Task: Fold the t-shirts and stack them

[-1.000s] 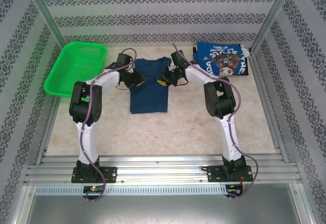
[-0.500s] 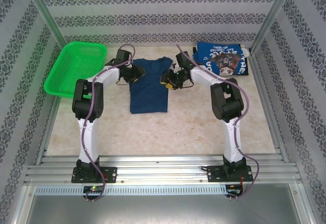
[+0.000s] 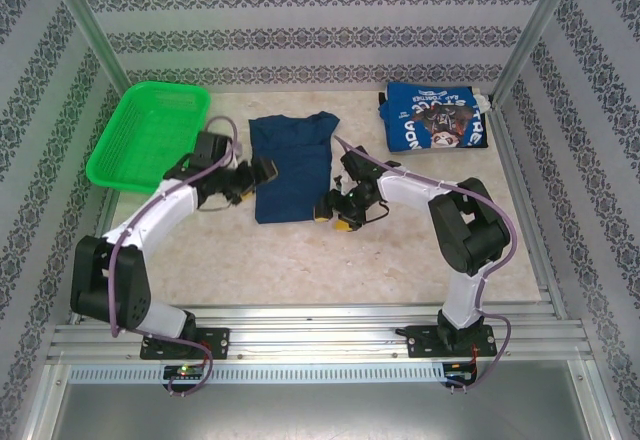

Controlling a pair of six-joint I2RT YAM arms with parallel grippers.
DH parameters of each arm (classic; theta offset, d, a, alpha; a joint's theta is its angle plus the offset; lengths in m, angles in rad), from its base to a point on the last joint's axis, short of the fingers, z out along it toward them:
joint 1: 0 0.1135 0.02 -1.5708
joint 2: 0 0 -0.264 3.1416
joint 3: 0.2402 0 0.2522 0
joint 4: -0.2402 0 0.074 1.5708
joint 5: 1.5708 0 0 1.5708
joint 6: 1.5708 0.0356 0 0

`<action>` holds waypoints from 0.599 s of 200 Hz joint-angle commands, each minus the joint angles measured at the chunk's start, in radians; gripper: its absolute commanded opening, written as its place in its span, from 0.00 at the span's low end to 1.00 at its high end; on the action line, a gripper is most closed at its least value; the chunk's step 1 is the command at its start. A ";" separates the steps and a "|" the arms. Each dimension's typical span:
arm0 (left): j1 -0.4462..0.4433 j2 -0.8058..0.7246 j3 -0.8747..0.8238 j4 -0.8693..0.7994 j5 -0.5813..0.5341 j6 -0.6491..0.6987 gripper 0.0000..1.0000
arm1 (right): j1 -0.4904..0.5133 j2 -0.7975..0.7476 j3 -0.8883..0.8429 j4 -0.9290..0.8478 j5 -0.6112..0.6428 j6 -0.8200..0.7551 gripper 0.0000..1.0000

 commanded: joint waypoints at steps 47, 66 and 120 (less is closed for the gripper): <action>-0.045 -0.031 -0.263 0.197 -0.020 -0.166 0.77 | -0.001 0.031 0.009 0.105 -0.004 0.035 0.62; -0.046 -0.011 -0.272 0.232 -0.039 -0.174 0.77 | 0.001 0.047 0.024 0.104 -0.006 0.034 0.61; -0.046 0.085 -0.250 0.315 -0.066 -0.196 0.73 | 0.000 0.097 0.065 0.114 -0.004 0.041 0.61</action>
